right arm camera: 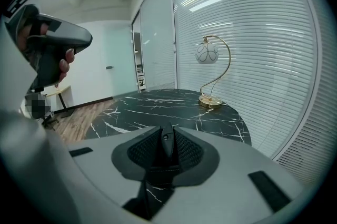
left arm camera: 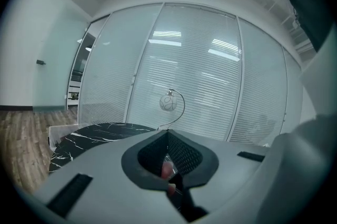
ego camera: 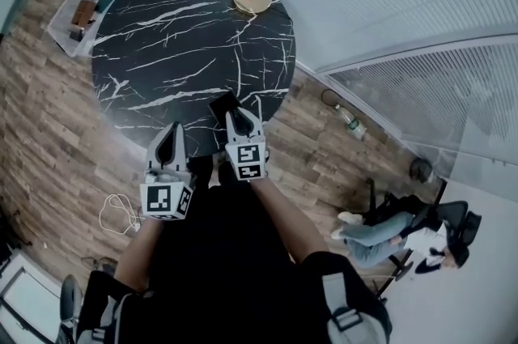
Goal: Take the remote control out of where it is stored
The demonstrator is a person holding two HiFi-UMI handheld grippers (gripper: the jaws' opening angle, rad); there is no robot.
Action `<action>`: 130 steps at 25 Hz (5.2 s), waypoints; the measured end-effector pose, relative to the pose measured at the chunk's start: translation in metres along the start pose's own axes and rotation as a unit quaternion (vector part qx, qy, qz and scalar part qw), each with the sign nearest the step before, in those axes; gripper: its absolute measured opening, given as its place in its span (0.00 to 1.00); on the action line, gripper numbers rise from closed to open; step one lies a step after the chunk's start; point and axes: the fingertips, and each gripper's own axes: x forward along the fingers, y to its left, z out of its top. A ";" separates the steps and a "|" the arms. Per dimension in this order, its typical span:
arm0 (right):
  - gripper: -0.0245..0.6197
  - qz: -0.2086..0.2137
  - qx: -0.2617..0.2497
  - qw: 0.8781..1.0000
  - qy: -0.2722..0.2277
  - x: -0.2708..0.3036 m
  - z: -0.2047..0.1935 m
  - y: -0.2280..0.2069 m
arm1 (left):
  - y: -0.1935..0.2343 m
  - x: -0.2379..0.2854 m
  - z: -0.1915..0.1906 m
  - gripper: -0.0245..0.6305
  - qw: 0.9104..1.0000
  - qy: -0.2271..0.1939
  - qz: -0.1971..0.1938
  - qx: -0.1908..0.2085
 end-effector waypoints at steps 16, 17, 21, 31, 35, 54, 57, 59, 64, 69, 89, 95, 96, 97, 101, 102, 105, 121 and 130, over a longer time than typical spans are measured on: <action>0.15 0.008 -0.006 1.000 0.000 0.000 0.002 -0.002 | -0.007 0.004 0.030 0.03 0.999 -0.034 -0.001 0.023; 0.15 0.008 -0.007 1.000 0.000 0.000 0.002 -0.002 | -0.007 0.005 0.032 0.03 0.999 -0.036 -0.001 0.023; 0.15 0.009 -0.009 1.000 -0.002 -0.004 0.006 -0.004 | -0.010 0.006 0.037 0.03 0.999 -0.040 -0.003 0.025; 0.15 0.012 -0.012 1.000 -0.009 -0.011 0.015 -0.008 | -0.015 0.010 0.042 0.03 0.998 -0.049 -0.006 0.030; 0.15 0.013 -0.013 1.000 -0.013 -0.013 0.019 -0.009 | -0.018 0.010 0.045 0.03 0.998 -0.053 -0.008 0.031; 0.15 0.019 -0.016 0.999 -0.030 -0.027 0.031 -0.009 | -0.024 0.011 0.050 0.03 0.997 -0.067 -0.014 0.038; 0.15 0.017 -0.014 0.999 -0.033 -0.028 0.031 -0.010 | -0.025 0.011 0.051 0.03 0.997 -0.067 -0.015 0.038; 0.15 0.016 -0.013 0.999 -0.034 -0.030 0.034 -0.011 | -0.025 0.011 0.051 0.03 0.997 -0.067 -0.016 0.038; 0.15 0.017 -0.014 0.999 -0.040 -0.035 0.041 -0.010 | -0.026 0.012 0.051 0.03 0.997 -0.069 -0.017 0.037; 0.15 0.018 -0.012 0.999 -0.046 -0.038 0.045 -0.010 | -0.026 0.013 0.051 0.03 0.997 -0.070 -0.018 0.037; 0.15 0.021 -0.008 0.998 -0.060 -0.050 0.059 -0.013 | -0.028 0.012 0.052 0.03 0.997 -0.071 -0.010 0.035; 0.15 0.022 -0.006 0.998 -0.065 -0.052 0.062 -0.015 | -0.028 0.012 0.053 0.03 0.997 -0.074 -0.007 0.036; 0.15 0.022 -0.006 0.997 -0.068 -0.052 0.063 -0.016 | -0.028 0.012 0.053 0.03 0.997 -0.075 -0.006 0.036; 0.15 0.022 -0.006 0.997 -0.070 -0.053 0.065 -0.017 | -0.028 0.013 0.054 0.03 0.996 -0.075 -0.005 0.036; 0.15 0.024 -0.006 0.997 -0.073 -0.055 0.070 -0.016 | -0.027 0.012 0.055 0.03 0.996 -0.076 -0.004 0.036; 0.15 0.024 -0.006 0.997 -0.075 -0.055 0.071 -0.017 | -0.028 0.012 0.055 0.03 0.996 -0.076 -0.004 0.035; 0.15 0.024 -0.005 0.996 -0.080 -0.056 0.073 -0.017 | -0.027 0.012 0.055 0.03 0.996 -0.077 -0.004 0.035; 0.15 0.030 0.001 0.993 -0.118 -0.075 0.107 -0.015 | -0.029 0.013 0.054 0.03 0.996 -0.077 -0.004 0.036; 0.15 0.031 0.004 0.991 -0.131 -0.085 0.119 -0.015 | -0.031 0.012 0.055 0.03 0.996 -0.079 -0.005 0.037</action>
